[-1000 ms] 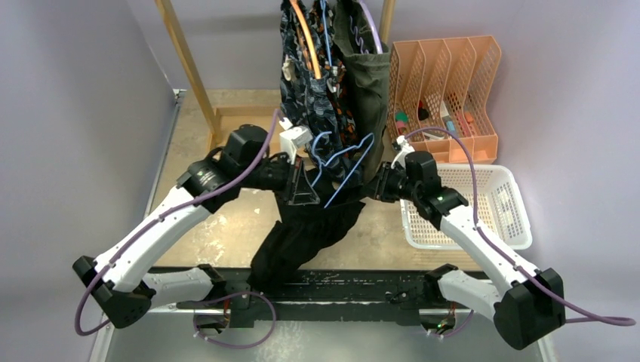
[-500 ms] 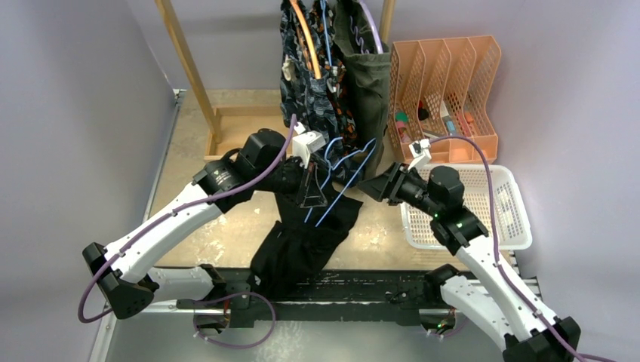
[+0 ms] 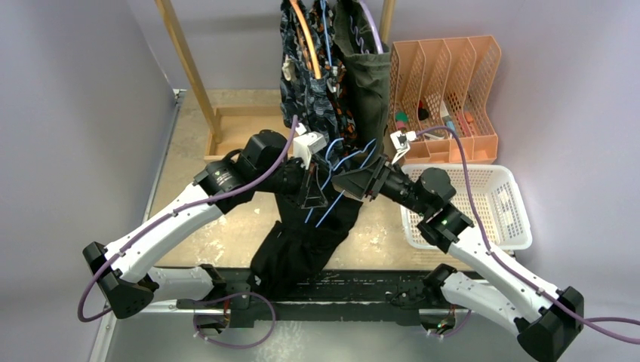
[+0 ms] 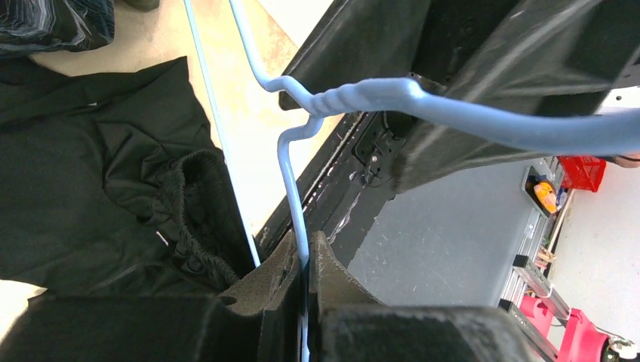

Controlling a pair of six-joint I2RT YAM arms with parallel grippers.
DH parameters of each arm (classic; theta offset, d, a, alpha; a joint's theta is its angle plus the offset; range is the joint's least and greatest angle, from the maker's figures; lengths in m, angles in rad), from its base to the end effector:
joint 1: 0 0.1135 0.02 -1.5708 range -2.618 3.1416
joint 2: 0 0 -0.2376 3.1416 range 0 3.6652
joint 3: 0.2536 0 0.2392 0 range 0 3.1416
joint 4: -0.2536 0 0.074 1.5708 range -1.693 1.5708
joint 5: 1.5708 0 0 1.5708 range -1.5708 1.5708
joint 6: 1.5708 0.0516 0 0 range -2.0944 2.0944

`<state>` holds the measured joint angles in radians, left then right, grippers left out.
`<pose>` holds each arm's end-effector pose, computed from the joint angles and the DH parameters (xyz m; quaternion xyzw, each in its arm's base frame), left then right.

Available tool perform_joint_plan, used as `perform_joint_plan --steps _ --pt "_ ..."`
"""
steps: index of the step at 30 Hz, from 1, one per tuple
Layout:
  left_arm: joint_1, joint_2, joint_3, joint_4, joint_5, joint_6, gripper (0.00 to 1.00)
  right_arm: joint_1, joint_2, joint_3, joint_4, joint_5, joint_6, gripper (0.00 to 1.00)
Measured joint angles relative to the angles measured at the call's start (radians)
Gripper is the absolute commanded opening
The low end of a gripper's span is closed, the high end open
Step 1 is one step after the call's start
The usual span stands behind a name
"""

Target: Remove the shorts from the hanger

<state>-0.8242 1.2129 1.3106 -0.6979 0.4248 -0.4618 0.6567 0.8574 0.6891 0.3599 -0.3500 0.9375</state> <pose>0.1618 -0.2062 0.3500 0.2526 0.8328 -0.4226 0.2531 0.1659 0.1502 0.3369 -0.0453 0.6391 0.6209 0.4516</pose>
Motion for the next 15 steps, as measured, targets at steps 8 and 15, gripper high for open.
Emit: perform_joint_plan --steps 8,15 --pt "-0.003 0.0 0.0 0.0 -0.004 -0.001 0.0 0.006 0.046 0.0 0.132 0.0 0.044 0.48" --pt "-0.003 0.0 0.0 0.0 -0.013 -0.003 0.0 0.011 0.1 0.0 0.154 0.002 0.077 0.48"
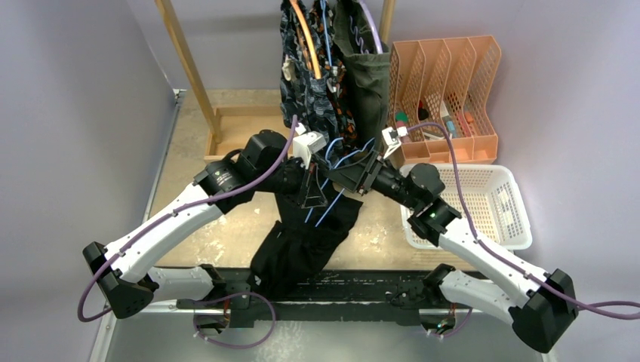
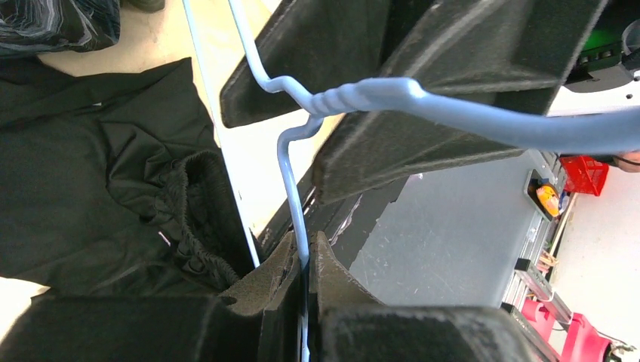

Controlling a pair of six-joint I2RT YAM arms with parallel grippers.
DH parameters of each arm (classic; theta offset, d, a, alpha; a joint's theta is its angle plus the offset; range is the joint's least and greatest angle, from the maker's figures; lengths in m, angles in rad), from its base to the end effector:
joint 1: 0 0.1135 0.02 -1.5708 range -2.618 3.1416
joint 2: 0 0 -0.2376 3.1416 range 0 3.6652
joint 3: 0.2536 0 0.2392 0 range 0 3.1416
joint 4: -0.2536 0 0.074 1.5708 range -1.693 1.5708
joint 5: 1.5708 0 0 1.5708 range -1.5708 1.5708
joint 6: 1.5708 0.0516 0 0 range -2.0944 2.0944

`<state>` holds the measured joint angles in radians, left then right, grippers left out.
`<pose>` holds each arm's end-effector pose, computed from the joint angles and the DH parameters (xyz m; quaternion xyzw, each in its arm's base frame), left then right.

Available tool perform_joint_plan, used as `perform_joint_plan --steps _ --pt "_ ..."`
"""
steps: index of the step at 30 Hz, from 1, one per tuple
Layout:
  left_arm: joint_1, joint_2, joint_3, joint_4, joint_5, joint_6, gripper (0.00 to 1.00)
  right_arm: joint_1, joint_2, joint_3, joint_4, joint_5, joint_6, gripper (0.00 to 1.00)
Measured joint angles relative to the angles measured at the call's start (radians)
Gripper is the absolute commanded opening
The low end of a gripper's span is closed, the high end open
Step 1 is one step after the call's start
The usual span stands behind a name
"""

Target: Remove the shorts from the hanger

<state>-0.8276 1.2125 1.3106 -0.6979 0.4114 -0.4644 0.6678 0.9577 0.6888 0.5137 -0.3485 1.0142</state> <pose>0.1617 -0.2064 0.3499 0.2501 0.8343 -0.4192 0.2560 0.1786 0.1633 0.3339 -0.0301 0.6206 0.6497 0.4380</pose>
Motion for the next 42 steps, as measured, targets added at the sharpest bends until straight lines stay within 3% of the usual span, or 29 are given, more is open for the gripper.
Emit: perform_joint_plan --steps 12,17,21,23,24,29,32,38,42 --pt "-0.001 -0.001 0.0 -0.01 -0.027 -0.014 0.0 0.068 0.073 0.001 0.056 0.045 0.023 0.38" --pt "-0.005 -0.008 0.0 -0.018 -0.033 -0.014 0.0 0.122 0.056 -0.018 0.075 0.124 0.04 0.15" --pt "-0.005 -0.023 0.0 -0.034 -0.043 -0.014 0.0 0.152 0.056 -0.056 0.129 0.177 0.089 0.02" --pt "-0.005 -0.031 0.0 -0.033 -0.048 -0.014 0.0 0.161 0.056 -0.058 0.141 0.199 0.105 0.0" --pt "-0.005 -0.034 0.0 -0.029 -0.049 -0.014 0.03 0.165 0.056 -0.058 0.147 0.208 0.113 0.0" --pt "-0.005 -0.044 0.0 -0.029 -0.066 -0.016 0.49 0.178 0.056 -0.058 0.144 0.241 0.142 0.0" --pt "-0.005 -0.054 -0.003 -0.03 -0.09 -0.013 0.67 0.19 0.056 -0.058 0.082 0.293 0.178 0.0" --pt "-0.005 -0.111 -0.035 -0.078 -0.168 -0.018 0.79 0.252 0.056 -0.124 0.053 0.427 0.288 0.0" --pt "-0.005 -0.204 -0.109 -0.119 -0.216 -0.054 0.81 0.293 0.066 -0.157 0.044 0.519 0.347 0.0"
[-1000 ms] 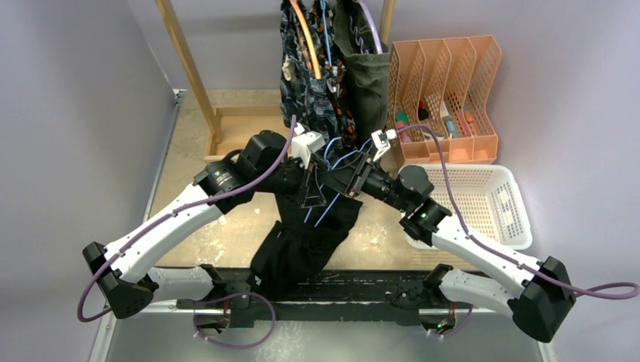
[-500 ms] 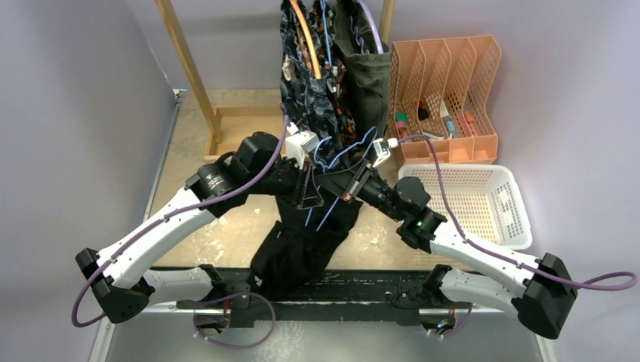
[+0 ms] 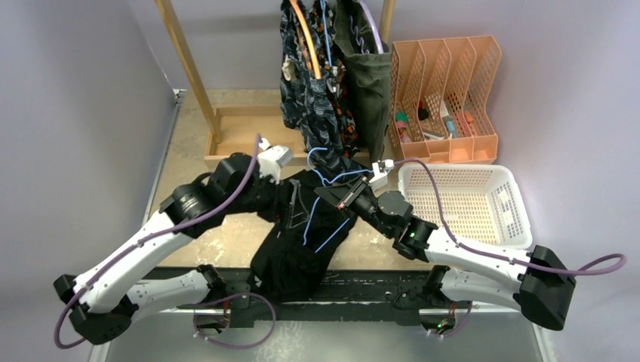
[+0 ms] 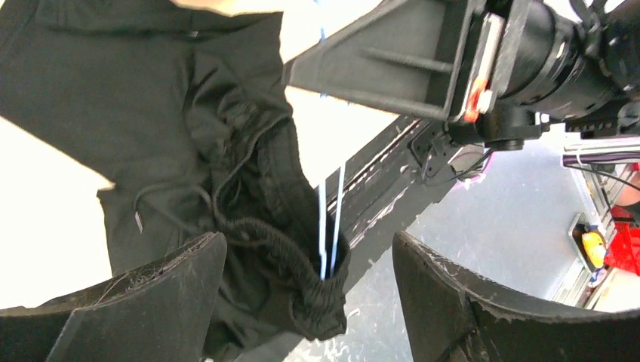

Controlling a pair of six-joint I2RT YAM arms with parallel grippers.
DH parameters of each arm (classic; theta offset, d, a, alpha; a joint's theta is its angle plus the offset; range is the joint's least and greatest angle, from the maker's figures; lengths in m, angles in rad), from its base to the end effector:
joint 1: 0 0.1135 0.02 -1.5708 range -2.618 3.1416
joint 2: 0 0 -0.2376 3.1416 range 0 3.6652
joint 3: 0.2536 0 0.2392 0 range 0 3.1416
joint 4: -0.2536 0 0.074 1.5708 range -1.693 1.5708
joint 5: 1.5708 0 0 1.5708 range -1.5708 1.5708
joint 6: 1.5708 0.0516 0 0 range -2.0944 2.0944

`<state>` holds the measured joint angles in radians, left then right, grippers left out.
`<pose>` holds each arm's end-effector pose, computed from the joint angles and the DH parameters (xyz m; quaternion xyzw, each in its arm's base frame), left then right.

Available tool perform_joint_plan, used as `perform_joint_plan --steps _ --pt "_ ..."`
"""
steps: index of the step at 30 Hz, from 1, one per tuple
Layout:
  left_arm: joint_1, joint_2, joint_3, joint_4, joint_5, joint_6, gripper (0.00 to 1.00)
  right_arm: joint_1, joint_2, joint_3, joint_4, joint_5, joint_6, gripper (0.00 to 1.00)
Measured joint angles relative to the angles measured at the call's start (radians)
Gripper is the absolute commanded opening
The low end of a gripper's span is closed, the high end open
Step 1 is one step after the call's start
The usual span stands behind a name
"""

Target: Remove the shorts from the hanger

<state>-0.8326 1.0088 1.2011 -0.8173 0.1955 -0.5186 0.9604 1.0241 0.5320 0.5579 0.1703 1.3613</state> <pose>0.1341 -0.1623 0.3448 0.1824 0.8682 -0.3513 0.2994 0.1525 0.2027 0.2682 0.1964 0.6550 0.6439 0.3432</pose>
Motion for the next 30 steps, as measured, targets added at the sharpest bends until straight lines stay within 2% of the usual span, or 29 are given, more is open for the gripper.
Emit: perform_joint_plan --steps 7,16,19,22,23,25,26,30 --pt "0.0 -0.194 -0.13 -0.039 -0.031 -0.119 0.82 0.044 0.022 -0.021 0.019 0.105 0.061 0.0" --pt "0.0 -0.209 -0.374 0.1 0.096 -0.272 0.81 0.044 0.001 -0.033 0.008 0.162 0.088 0.0" --pt "0.0 -0.201 -0.39 0.107 0.119 -0.275 0.67 0.044 -0.003 -0.033 0.006 0.164 0.092 0.0" --pt "0.0 -0.176 -0.392 0.119 0.138 -0.275 0.38 0.044 -0.004 -0.034 0.005 0.173 0.097 0.0" --pt "0.0 -0.165 -0.392 0.127 0.145 -0.276 0.22 0.045 -0.005 -0.034 0.005 0.177 0.097 0.0" --pt "0.0 -0.145 -0.392 0.137 0.158 -0.272 0.05 0.045 -0.01 -0.039 0.002 0.18 0.098 0.0" --pt "0.0 -0.134 -0.391 0.138 0.163 -0.266 0.0 0.046 -0.016 -0.043 -0.003 0.181 0.098 0.0" --pt "-0.002 -0.119 -0.371 0.112 0.172 -0.233 0.0 0.047 -0.034 -0.045 -0.042 0.183 0.098 0.0"
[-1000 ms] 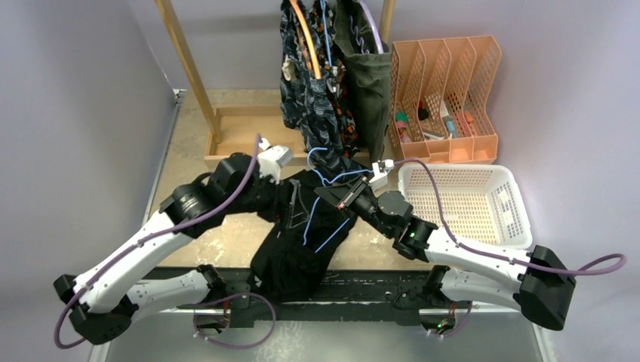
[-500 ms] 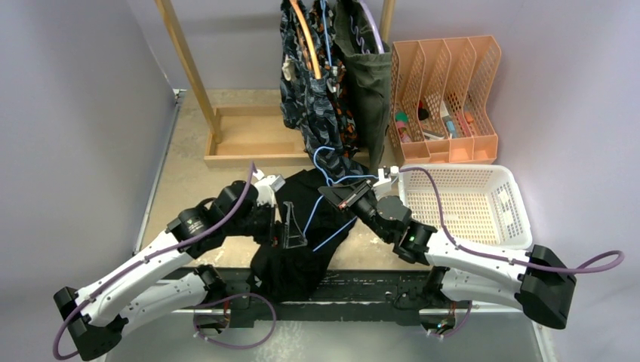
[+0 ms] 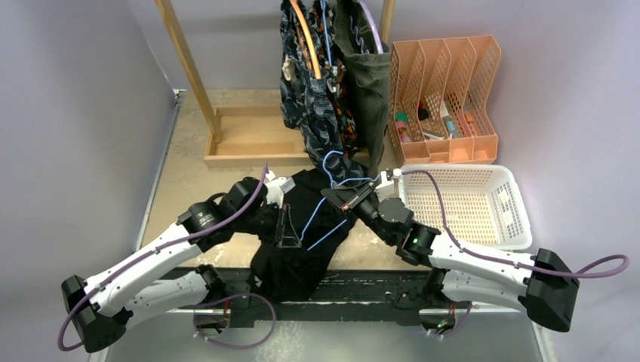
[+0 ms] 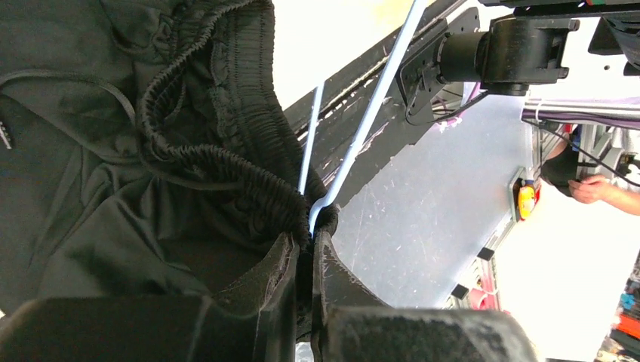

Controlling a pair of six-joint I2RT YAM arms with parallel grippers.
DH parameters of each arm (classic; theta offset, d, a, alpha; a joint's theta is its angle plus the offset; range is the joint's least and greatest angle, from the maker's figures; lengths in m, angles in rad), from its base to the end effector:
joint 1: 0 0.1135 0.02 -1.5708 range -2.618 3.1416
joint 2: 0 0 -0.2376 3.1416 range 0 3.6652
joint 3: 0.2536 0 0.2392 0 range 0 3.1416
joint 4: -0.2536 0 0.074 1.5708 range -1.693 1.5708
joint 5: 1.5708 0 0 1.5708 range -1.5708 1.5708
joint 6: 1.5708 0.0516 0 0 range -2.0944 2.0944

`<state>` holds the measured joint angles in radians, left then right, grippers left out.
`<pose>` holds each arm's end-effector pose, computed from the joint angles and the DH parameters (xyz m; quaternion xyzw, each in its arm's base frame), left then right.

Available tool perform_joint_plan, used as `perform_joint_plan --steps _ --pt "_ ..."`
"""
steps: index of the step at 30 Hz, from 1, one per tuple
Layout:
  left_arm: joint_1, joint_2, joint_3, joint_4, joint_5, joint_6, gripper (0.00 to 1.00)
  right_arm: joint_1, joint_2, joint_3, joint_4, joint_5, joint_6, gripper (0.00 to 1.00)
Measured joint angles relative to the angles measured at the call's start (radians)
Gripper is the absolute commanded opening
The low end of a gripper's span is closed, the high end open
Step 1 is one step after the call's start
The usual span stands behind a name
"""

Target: Remove the shorts from the hanger

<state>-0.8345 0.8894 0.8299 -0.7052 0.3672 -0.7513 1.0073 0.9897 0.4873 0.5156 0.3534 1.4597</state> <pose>0.1160 -0.1556 0.2596 0.1092 0.9006 -0.3926 0.1510 0.1453 0.1966 0.2548 0.2770 0.6458 0.6203 0.3484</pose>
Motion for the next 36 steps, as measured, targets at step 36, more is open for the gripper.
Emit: perform_joint_plan --steps 36 --pt "-0.018 0.389 0.46 0.046 -0.253 0.147 0.08 0.004 -0.392 0.185 -0.57 0.395 -0.186 0.0"
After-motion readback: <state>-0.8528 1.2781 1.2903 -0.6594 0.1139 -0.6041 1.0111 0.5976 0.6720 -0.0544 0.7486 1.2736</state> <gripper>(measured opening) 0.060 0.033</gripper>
